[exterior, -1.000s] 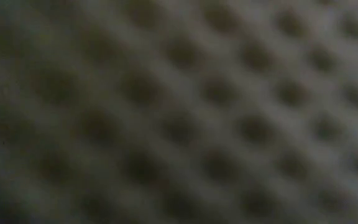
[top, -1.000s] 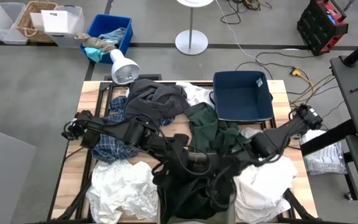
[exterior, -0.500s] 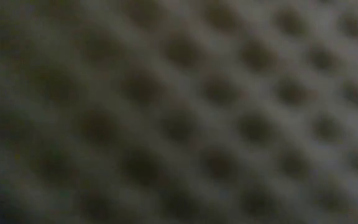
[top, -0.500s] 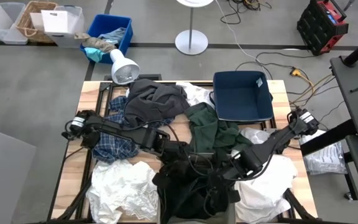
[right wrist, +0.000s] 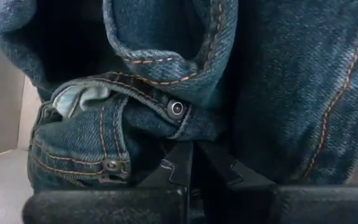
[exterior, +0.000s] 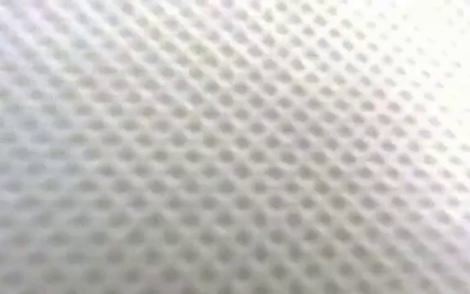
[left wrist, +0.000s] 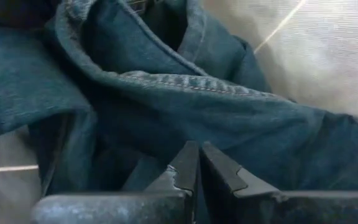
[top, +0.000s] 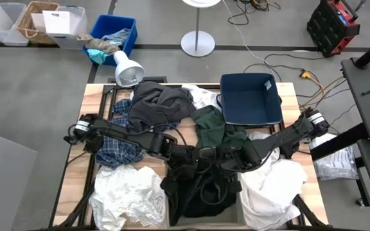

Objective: Sort clothes
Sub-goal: Put the dark blue pants into the brown laundry organizer

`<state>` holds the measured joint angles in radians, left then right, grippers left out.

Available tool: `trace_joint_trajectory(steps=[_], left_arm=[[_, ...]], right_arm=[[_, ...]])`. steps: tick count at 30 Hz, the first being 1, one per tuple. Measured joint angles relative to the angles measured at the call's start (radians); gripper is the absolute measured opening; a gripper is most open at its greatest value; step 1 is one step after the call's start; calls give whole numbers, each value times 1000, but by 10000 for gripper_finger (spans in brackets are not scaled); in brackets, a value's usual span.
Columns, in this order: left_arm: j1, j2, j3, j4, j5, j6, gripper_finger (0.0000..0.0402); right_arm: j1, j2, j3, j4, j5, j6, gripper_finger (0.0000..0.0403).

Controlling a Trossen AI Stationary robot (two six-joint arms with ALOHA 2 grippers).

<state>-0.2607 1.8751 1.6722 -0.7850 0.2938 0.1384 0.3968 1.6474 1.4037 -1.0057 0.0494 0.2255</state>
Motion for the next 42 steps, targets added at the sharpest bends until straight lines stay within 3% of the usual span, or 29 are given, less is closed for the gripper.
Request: trace_joint_trajectory(steps=[8,14,22,35,38,42], left_arm=[[-1,31,-5,-6,-7,43,0],[3,83,-3,23,-6,82,0],[10,116,7,21,4,95,0],[24,96,396,-306,26,130,0],[22,104,465,-313,-15,123,0],[8,99,466,-203,-223,148,0]], right_arm=[[18,-107,-4,27,-61,154,12],[37,-209,70,45,-70,247,12],[50,-259,129,51,21,286,12],[50,-271,133,55,111,281,12],[50,-272,140,51,119,281,12],[50,-285,176,29,205,281,12]])
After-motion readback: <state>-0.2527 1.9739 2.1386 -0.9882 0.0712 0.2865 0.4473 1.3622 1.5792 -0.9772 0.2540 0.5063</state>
